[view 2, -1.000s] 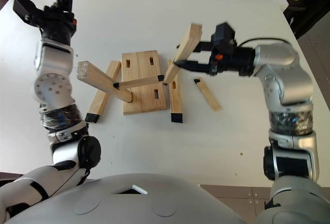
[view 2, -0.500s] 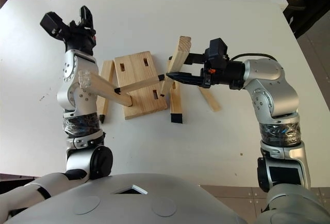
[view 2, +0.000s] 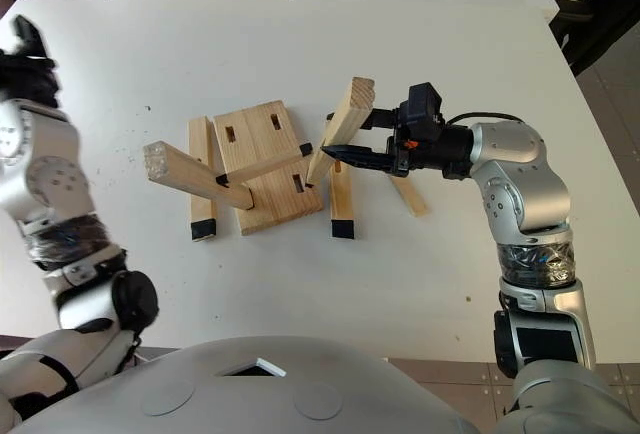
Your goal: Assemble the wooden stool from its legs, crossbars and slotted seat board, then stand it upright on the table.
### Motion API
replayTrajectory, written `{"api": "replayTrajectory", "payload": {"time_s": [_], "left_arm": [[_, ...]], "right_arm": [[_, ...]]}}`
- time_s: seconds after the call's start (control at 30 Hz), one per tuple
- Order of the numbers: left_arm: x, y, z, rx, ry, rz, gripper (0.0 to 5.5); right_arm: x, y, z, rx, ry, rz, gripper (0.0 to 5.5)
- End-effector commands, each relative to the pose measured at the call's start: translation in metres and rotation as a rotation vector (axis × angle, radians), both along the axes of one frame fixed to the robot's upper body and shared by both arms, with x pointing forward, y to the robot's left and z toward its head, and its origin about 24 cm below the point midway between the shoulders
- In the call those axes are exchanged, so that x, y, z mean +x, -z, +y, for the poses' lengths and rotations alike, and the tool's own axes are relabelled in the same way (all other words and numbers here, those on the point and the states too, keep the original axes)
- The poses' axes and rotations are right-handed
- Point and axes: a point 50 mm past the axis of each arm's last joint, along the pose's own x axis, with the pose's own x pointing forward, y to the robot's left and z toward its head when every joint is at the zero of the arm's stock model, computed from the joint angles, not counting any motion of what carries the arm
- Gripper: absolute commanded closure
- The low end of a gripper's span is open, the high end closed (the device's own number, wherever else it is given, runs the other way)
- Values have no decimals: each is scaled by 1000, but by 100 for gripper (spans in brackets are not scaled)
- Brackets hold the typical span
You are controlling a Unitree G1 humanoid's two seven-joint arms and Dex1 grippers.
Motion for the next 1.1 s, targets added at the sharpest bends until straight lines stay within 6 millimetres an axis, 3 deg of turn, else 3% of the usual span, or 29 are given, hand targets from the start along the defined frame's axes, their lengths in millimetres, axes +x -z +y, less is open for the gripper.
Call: {"api": "replayTrajectory", "payload": {"time_s": [0.03, 0.27, 0.37, 0.47, 0.67, 0.8, 1.1], "left_arm": [[2, 1, 14, 10, -30, 3, 216], [3, 23, 17, 4, -42, 55, 216], [1, 27, 19, 7, -54, 61, 216], [3, 26, 19, 8, -48, 52, 216], [-5, 29, 18, 12, -57, 47, 216], [-11, 32, 16, 7, -64, 43, 216], [-14, 36, 10, -15, -59, 35, 216]], "right_arm": [[5, -9, 2, 23, -30, -33, 346], [6, 4, -2, 64, 15, -10, 346], [2, 20, -4, 62, 43, 37, 346], [-5, 34, -11, 24, 84, 62, 346], [-7, 37, -38, -162, 113, 68, 346], [-3, 35, -49, -250, 89, 81, 346], [7, 2, -38, -148, 54, -27, 346]]}}
